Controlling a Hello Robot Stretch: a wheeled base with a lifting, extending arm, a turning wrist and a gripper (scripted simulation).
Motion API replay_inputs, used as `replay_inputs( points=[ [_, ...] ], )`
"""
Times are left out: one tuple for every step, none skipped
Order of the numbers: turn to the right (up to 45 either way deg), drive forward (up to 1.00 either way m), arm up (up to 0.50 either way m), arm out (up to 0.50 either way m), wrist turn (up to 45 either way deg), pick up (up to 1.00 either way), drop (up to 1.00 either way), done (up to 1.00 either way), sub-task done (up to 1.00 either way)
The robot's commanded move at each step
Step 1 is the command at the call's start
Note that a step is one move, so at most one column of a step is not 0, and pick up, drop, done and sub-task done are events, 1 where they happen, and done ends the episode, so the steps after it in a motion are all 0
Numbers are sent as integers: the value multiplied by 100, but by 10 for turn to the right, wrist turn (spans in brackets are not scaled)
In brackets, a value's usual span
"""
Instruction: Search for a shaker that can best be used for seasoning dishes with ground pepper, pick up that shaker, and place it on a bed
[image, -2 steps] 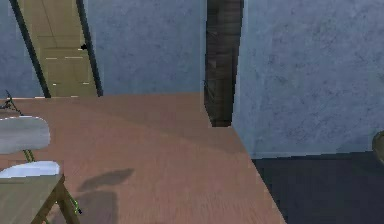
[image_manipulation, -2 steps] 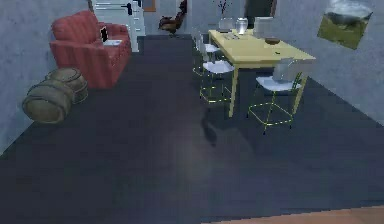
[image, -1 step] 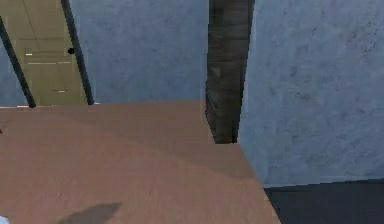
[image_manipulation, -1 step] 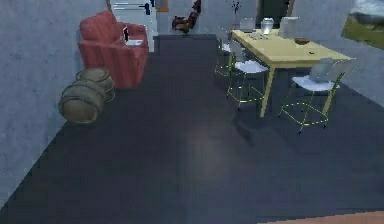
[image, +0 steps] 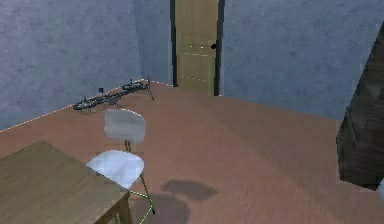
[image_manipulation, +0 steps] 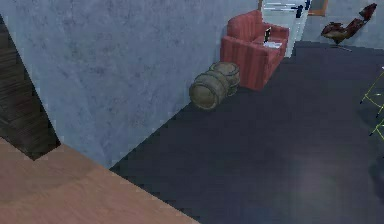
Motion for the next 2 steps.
replay_inputs(
  points=[
    [0, 65, 0, 0, 0, 0, 0, 0, 0],
    [-60, 0, 0, 0, 0, 0, 0, 0, 0]
  ],
)
